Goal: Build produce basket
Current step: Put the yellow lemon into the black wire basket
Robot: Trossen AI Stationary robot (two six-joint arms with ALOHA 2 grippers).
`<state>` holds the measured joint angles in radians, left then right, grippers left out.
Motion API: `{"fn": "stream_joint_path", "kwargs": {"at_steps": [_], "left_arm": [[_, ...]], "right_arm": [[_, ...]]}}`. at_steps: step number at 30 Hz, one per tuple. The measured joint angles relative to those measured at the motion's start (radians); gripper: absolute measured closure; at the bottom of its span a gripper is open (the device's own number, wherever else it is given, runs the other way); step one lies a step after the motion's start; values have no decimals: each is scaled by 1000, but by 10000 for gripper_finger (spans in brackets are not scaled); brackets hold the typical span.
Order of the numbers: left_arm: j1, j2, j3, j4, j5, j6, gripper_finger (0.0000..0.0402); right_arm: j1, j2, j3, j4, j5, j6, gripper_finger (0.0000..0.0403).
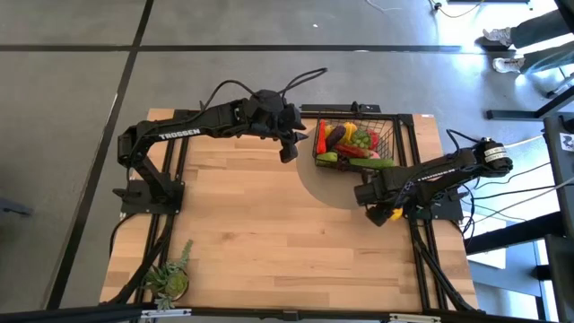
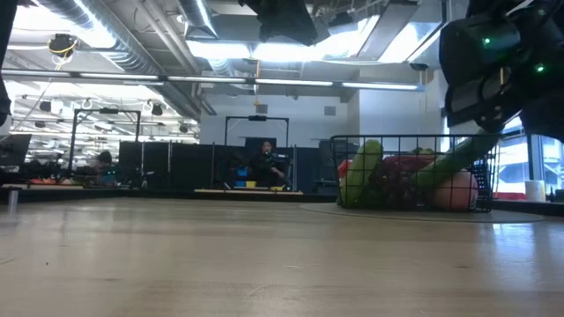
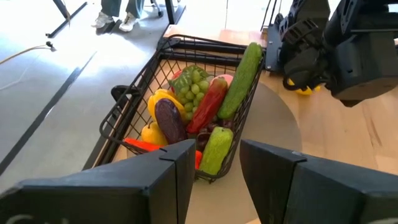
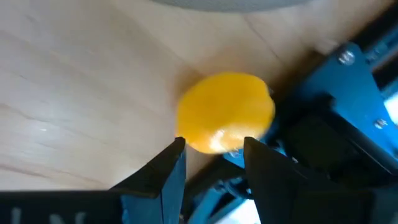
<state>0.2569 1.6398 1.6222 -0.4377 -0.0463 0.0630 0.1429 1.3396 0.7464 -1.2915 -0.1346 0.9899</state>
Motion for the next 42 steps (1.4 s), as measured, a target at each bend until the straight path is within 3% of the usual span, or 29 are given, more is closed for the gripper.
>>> {"fn": "stream_joint_path", "kwargs": {"at_steps": [8, 12, 23, 35, 39, 42], "left_arm": [[0, 0, 0, 0, 0, 0, 287], [0, 0, 0, 0, 0, 1, 287], [0, 0, 0, -2, 8, 2, 287], [0, 0, 0, -4, 8, 2, 287], [0, 0, 0, -5, 8, 2, 287], [0, 0, 0, -6, 8, 2, 287]], "right_arm": [[0, 0, -3, 12, 0, 81, 250], [0, 4, -46, 57, -49, 120, 250], [-19, 16, -49, 109, -43, 123, 250], [-20, 28, -48, 424, -55, 71, 250], [-17, 28, -3, 371, -59, 49, 250], [-15, 27, 45, 214, -3, 89, 250]]}}
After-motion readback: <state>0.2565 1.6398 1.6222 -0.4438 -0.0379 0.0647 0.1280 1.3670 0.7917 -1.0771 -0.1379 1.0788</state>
